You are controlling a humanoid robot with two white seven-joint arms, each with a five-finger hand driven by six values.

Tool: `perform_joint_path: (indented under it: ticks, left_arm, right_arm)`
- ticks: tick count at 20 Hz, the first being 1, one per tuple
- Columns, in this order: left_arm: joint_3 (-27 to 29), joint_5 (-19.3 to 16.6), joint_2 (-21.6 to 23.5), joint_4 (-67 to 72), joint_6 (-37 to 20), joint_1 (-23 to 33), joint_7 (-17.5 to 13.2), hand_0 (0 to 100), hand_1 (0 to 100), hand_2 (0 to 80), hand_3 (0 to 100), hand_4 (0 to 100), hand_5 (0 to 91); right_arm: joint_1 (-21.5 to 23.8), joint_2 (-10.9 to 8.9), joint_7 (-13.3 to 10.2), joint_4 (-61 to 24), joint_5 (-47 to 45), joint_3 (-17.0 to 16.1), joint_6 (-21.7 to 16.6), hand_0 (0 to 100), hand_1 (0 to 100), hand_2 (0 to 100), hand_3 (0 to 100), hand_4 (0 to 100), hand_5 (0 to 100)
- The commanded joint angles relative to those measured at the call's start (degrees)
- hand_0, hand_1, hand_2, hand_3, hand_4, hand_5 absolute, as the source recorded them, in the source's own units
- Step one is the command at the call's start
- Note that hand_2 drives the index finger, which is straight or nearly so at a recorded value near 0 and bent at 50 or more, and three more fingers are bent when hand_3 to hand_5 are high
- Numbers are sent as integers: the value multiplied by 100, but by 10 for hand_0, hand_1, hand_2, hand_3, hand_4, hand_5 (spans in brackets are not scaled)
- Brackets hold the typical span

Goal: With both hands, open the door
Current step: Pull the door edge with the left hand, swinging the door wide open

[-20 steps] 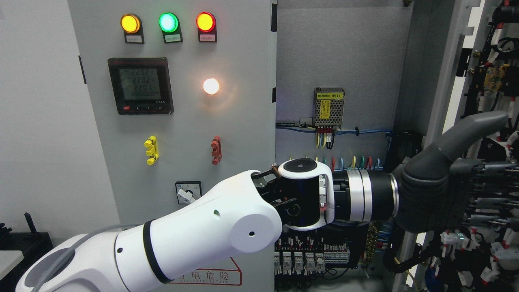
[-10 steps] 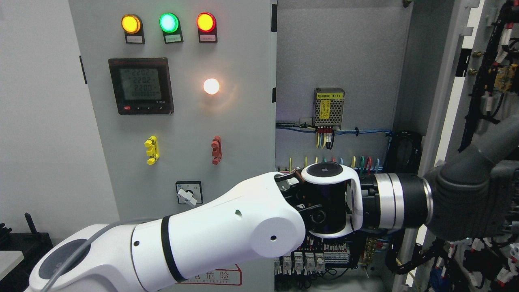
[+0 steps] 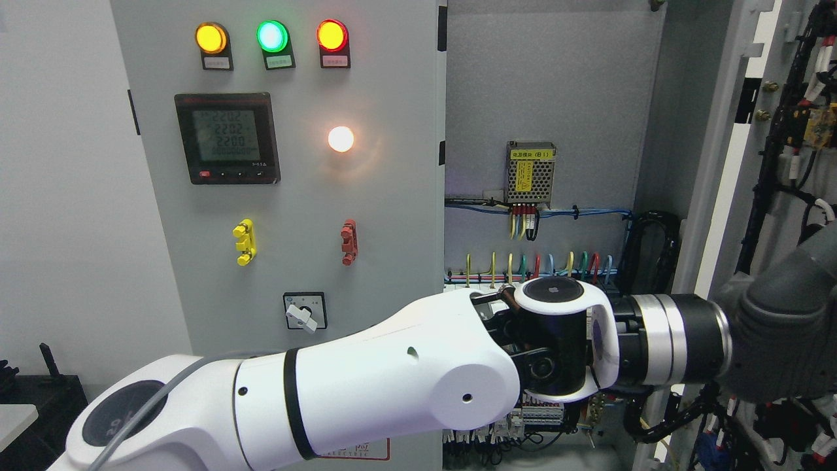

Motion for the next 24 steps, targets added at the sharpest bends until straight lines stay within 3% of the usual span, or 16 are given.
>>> perform_joint_path:
  ticks: [1, 8, 11, 16, 21, 24]
  left_arm:
    - [-165, 24, -109, 19, -3, -16, 125, 0, 0, 0, 0, 31, 0]
    - [-86, 24, 23, -43, 32, -8, 81, 0, 0, 0, 0, 30, 0]
    - [-77, 24, 391, -60, 67, -16, -15, 0, 0, 0, 0, 30, 0]
    - [20, -11, 1330, -402, 111, 97, -86, 0, 0, 0, 0, 31, 0]
    - [555, -493, 2201, -719, 523, 888, -297, 0, 0, 0, 0, 32, 0]
    - [889, -704, 2947, -1236, 760, 1415, -314, 0, 0, 0, 0, 32, 0]
  right_arm:
    - [0, 0, -4, -1, 79, 79, -1, 0, 0, 0, 0, 0, 0]
    - [0, 0, -4, -1, 79, 70, -1, 0, 0, 0, 0, 0, 0]
    - [0, 0, -4, -1, 79, 79, -1, 0, 0, 0, 0, 0, 0]
    - [0, 0, -4, 8, 79, 79, -1, 0, 0, 0, 0, 0, 0]
    - [0, 0, -4, -1, 79, 79, -1, 0, 0, 0, 0, 0, 0]
    - [0, 0, -4, -1, 79, 79, -1, 0, 0, 0, 0, 0, 0]
